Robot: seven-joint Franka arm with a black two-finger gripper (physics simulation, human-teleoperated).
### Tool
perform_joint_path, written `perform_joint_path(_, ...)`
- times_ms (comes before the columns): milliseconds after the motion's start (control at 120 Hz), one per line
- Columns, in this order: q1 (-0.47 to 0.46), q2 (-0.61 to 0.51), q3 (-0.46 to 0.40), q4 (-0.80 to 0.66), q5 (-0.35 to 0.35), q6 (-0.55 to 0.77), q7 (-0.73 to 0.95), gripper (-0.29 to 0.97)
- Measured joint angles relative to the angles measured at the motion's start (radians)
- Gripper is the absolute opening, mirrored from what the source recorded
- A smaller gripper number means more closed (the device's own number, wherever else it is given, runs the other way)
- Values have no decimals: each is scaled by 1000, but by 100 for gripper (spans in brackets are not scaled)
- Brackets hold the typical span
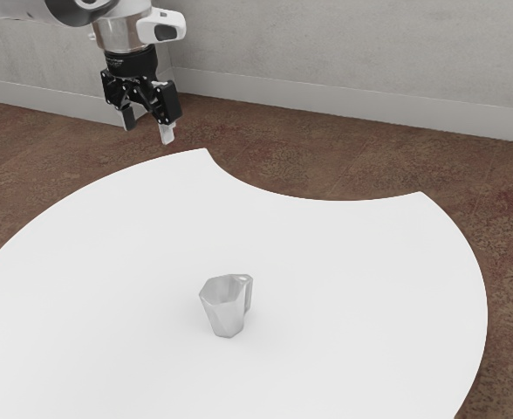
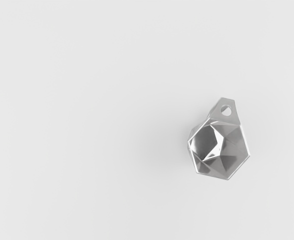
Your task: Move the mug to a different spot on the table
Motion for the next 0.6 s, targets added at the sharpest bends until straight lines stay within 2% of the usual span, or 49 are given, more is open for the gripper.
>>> perform_joint_path(433, -3, 5, 7, 0, -5, 0, 0, 68)
perform_joint_path(600, 3, 66, -5, 33, 3, -1, 10, 68)
